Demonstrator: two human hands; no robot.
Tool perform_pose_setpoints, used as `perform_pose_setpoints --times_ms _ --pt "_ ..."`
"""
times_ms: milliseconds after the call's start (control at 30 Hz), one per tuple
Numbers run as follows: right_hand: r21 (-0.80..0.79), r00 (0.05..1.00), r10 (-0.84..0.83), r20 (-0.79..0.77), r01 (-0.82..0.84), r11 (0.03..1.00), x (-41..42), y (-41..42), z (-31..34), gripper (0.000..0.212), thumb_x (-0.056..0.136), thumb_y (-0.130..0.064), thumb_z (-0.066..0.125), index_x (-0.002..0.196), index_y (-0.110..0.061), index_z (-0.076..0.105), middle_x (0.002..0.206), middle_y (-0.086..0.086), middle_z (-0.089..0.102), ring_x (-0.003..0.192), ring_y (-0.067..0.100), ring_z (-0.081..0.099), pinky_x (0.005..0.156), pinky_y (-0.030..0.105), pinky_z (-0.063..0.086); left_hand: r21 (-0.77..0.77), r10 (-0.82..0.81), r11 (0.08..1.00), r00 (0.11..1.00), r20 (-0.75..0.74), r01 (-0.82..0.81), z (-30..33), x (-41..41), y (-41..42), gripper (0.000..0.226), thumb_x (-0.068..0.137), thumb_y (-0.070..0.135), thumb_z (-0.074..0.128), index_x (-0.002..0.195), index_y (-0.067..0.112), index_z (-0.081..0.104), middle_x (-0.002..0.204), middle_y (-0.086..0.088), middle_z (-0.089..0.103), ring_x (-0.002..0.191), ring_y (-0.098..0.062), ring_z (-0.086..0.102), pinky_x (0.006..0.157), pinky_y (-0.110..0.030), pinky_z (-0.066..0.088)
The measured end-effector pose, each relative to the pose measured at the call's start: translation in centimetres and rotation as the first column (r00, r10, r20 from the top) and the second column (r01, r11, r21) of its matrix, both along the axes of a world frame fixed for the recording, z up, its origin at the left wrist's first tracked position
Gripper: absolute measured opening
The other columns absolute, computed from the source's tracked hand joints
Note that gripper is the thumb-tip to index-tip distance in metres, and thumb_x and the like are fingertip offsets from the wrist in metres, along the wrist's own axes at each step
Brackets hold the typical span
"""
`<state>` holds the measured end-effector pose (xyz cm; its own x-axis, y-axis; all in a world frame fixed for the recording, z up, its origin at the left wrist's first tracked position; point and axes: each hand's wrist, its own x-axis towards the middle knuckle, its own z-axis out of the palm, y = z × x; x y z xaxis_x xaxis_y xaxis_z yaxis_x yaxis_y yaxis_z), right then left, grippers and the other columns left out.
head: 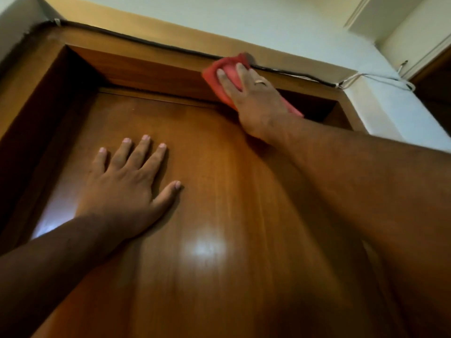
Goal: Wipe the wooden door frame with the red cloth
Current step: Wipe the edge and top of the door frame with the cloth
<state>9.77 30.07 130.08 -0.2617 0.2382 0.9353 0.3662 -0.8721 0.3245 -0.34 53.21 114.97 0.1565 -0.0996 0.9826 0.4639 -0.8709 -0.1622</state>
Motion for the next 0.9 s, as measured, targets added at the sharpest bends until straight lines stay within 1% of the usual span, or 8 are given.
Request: perform_pose_setpoints --times_ms 133,233,300,367,500,633,733,900 --pt "0.183 0.973 -0.079 -0.218 0.120 0.976 3.4 -9.1 -0.4 0.089 0.088 0.000 0.052 0.153 -0.024 -0.004 0.163 0.017 -0.004 0.147 0.041 0.011 0.116 0.056 0.019 -0.017 0.059 0.998 0.998 -0.023 -0.059 -0.2 -0.1 -0.4 0.088 0.084 0.078 0.001 0.158 0.031 0.001 0.168 -0.006 0.005 0.154 -0.030 0.009 0.121 -0.057 0.012" --pt "0.157 0.902 -0.163 -0.400 0.243 0.957 5.1 -13.5 -0.2 0.092 0.087 -0.003 0.057 0.153 -0.015 -0.006 0.163 0.017 -0.003 0.147 0.040 0.013 0.115 0.054 0.025 -0.089 0.087 0.992 0.993 -0.078 -0.094 -0.1 -0.5 -1.5 0.096 0.079 0.082 -0.002 0.159 0.028 0.001 0.169 -0.007 0.002 0.154 -0.033 0.007 0.120 -0.060 0.010" --pt "0.149 0.845 -0.078 -0.528 0.182 0.972 6.2 -15.1 -0.3 0.098 0.087 -0.012 0.062 0.152 -0.015 -0.010 0.163 0.016 -0.003 0.147 0.039 0.012 0.115 0.051 0.027 -0.145 0.031 0.988 0.994 -0.108 -0.047 -0.7 0.1 -3.5 0.102 0.076 0.086 -0.003 0.159 0.026 0.002 0.169 -0.007 0.002 0.154 -0.036 0.005 0.119 -0.063 0.007" --pt "0.166 0.788 0.060 -0.613 0.055 0.985 7.4 -16.2 -0.3 0.100 0.088 -0.022 0.062 0.151 -0.018 -0.015 0.163 0.013 -0.010 0.148 0.037 0.004 0.117 0.049 0.021 -0.099 -0.065 0.994 0.987 -0.145 0.050 -2.2 1.9 -6.7 0.101 0.076 0.087 -0.002 0.158 0.029 0.003 0.169 -0.005 0.003 0.154 -0.033 0.003 0.119 -0.061 0.006" --pt "0.184 0.775 0.169 -0.609 -0.069 0.980 8.7 -17.3 -0.7 0.092 0.087 -0.038 0.051 0.151 -0.024 -0.014 0.163 0.010 -0.015 0.149 0.034 -0.002 0.119 0.047 0.014 0.069 -0.196 0.973 0.944 -0.266 0.221 -5.6 8.6 -14.6 0.087 0.083 0.080 0.002 0.156 0.033 0.002 0.169 -0.003 0.006 0.155 -0.026 0.002 0.121 -0.057 0.002" --pt "0.177 0.833 0.149 -0.532 -0.062 0.982 10.3 -17.4 -4.3 0.085 0.089 -0.037 0.046 0.153 -0.020 -0.007 0.163 0.015 -0.012 0.148 0.037 0.000 0.117 0.045 0.013 0.096 -0.159 0.977 0.953 -0.259 0.189 -8.5 13.5 -18.9 0.083 0.087 0.074 0.010 0.157 0.029 0.008 0.168 -0.008 0.009 0.155 -0.030 0.005 0.120 -0.060 -0.001" --pt "0.140 0.866 0.147 -0.478 -0.091 0.986 11.1 -17.8 -10.9 0.078 0.092 -0.036 0.042 0.153 -0.019 -0.003 0.163 0.016 -0.009 0.148 0.038 0.000 0.116 0.047 0.014 0.136 -0.097 0.983 0.976 -0.195 0.125 -9.3 14.5 -18.7 0.082 0.090 0.071 0.019 0.156 0.024 0.022 0.166 -0.014 0.020 0.153 -0.035 0.016 0.119 -0.063 0.009" --pt "0.069 0.887 0.101 -0.451 -0.078 0.995 10.4 -18.5 -26.9 0.072 0.096 -0.033 0.043 0.154 -0.012 0.004 0.163 0.018 0.003 0.148 0.035 0.008 0.114 0.039 0.011 0.155 -0.083 0.981 0.976 -0.201 0.115 -9.2 14.4 -18.7 0.085 0.090 0.074 0.011 0.157 0.022 0.016 0.166 -0.016 0.015 0.153 -0.037 0.013 0.119 -0.065 0.009"
